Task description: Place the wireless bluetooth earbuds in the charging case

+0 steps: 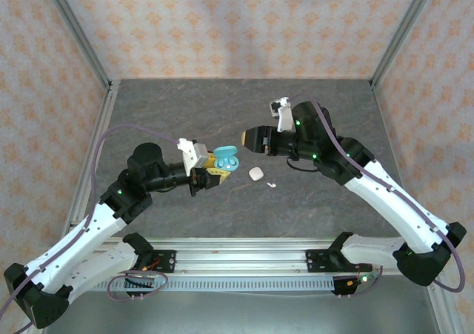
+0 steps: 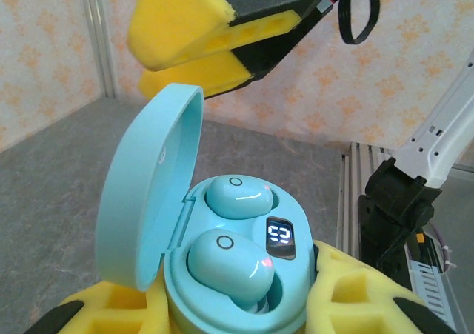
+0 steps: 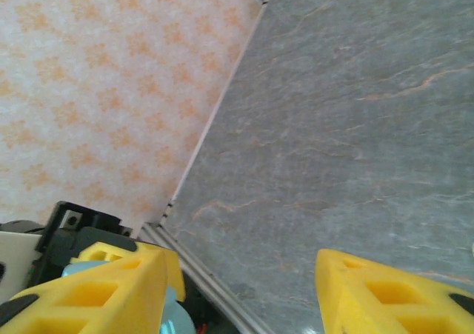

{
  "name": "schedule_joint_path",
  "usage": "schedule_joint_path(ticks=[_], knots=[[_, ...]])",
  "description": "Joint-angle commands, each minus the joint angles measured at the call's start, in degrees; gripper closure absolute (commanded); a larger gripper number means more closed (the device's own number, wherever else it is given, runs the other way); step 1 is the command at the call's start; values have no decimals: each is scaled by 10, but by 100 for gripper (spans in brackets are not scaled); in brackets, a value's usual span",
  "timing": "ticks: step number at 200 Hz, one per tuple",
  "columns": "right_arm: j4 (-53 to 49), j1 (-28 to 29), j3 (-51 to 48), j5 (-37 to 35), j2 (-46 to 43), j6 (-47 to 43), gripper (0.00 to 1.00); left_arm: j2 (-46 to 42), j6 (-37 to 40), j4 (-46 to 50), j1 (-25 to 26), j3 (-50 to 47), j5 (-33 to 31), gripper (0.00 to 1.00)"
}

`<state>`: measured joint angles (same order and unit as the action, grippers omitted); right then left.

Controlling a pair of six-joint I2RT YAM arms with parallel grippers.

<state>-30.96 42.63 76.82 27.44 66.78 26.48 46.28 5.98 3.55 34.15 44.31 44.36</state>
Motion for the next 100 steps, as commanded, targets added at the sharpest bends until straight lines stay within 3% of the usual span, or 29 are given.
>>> schedule_joint_path(ticks=[1,100], knots=[[52,-2,-10,54,7,21,44,2,-3,-10,7,24,20,76],[110,-3,-75,135,-20,56,37,20,-21,-25,7,37,10,76]])
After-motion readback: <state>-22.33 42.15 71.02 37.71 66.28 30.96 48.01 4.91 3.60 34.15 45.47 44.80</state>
